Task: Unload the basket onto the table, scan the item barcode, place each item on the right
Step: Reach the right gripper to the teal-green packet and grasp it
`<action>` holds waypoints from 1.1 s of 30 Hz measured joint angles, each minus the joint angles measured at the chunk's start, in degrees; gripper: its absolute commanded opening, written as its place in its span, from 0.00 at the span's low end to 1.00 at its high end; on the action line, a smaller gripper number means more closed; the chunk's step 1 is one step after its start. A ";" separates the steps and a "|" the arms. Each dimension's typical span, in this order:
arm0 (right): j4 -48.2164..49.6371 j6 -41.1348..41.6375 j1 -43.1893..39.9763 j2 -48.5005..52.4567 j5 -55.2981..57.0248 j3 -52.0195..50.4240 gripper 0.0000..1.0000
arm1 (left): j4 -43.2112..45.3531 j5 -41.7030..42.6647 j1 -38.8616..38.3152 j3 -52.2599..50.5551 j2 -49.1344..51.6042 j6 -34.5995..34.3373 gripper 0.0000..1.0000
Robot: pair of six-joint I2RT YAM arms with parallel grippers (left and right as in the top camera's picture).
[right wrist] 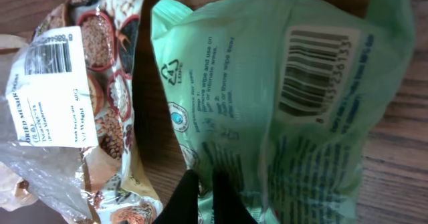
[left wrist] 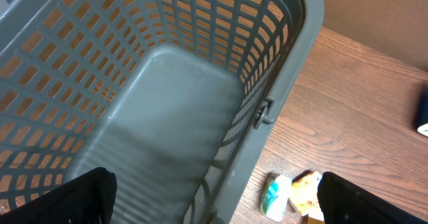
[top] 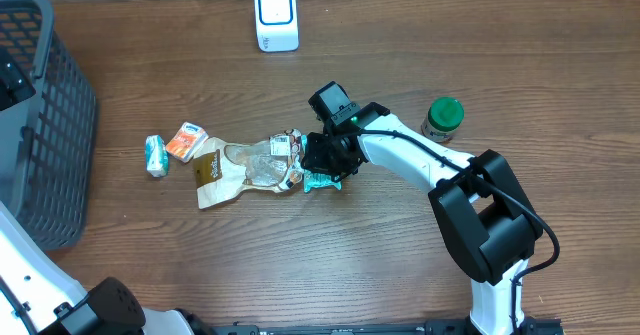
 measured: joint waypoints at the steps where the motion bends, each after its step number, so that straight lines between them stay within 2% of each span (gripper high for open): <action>1: -0.11 -0.44 0.00 0.00 -0.22 0.09 0.26 | 0.02 0.00 0.00 0.00 0.00 0.00 1.00; 6: -3.06 -5.14 -0.31 0.04 -1.42 1.75 0.49 | 0.00 0.00 0.00 0.00 0.00 0.00 1.00; 10: -9.92 -13.99 -2.67 1.03 -1.70 5.29 0.53 | 0.02 0.00 0.00 0.00 0.00 0.00 1.00; 13: -15.30 -20.76 -5.29 2.51 -2.16 9.62 0.49 | 0.00 0.00 0.00 0.00 0.00 0.00 1.00; 16: -19.32 -26.10 -7.43 2.89 -4.02 14.43 0.27 | -0.02 0.00 0.00 0.00 0.00 0.00 1.00; 18: -20.57 -25.94 -7.17 2.89 -5.44 15.50 0.22 | 0.00 0.00 0.00 0.00 0.00 0.00 1.00; 28: -22.56 -17.20 1.07 2.89 -4.42 8.31 0.22 | 0.00 0.00 0.00 0.00 0.00 0.00 1.00; 33: -23.65 -13.51 -0.46 2.91 1.62 6.38 0.22 | 0.00 0.00 0.00 0.00 0.00 0.00 1.00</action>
